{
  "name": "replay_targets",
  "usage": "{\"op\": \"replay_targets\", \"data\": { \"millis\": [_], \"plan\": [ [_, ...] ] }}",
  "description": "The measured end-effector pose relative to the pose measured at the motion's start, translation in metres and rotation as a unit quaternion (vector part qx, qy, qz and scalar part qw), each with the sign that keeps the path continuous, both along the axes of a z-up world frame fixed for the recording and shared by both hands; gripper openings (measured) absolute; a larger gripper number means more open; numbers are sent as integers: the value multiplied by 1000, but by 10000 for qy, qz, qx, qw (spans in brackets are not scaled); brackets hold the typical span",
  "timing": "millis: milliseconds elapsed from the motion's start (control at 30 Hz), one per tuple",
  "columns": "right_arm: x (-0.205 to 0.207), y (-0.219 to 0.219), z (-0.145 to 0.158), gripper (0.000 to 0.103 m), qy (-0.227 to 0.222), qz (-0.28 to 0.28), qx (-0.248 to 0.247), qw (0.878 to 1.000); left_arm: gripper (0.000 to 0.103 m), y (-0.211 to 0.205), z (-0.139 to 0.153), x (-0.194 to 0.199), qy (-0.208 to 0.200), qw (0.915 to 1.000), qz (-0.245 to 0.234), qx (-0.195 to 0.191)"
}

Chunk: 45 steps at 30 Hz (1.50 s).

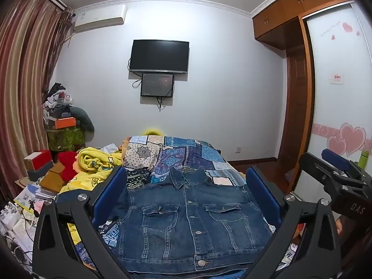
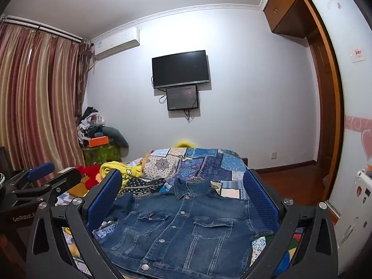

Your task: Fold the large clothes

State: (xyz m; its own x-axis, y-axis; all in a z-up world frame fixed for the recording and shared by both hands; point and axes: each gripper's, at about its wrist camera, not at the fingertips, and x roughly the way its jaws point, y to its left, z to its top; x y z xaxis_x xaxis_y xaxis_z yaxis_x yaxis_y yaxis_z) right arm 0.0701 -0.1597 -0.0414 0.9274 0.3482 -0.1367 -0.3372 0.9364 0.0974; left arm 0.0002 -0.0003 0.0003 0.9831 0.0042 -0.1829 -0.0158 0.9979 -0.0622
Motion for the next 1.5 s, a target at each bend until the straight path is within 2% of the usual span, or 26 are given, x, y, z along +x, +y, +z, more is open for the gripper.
{"op": "replay_targets", "data": {
  "millis": [467, 900, 933, 1500],
  "plan": [
    [1, -1, 0, 103, -23, 2, 38, 10000, 103, 5, 6, 4, 46, 10000, -29, -21],
    [3, -5, 4, 103, 53, -6, 37, 10000, 103, -1, -2, 1, 27, 10000, 45, 23],
    [3, 0, -3, 103, 64, -3, 46, 10000, 103, -1, -2, 1, 29, 10000, 45, 27],
    [5, -2, -4, 103, 110, -20, 74, 9999, 103, 0, -1, 1, 28, 10000, 43, 27]
  ]
}}
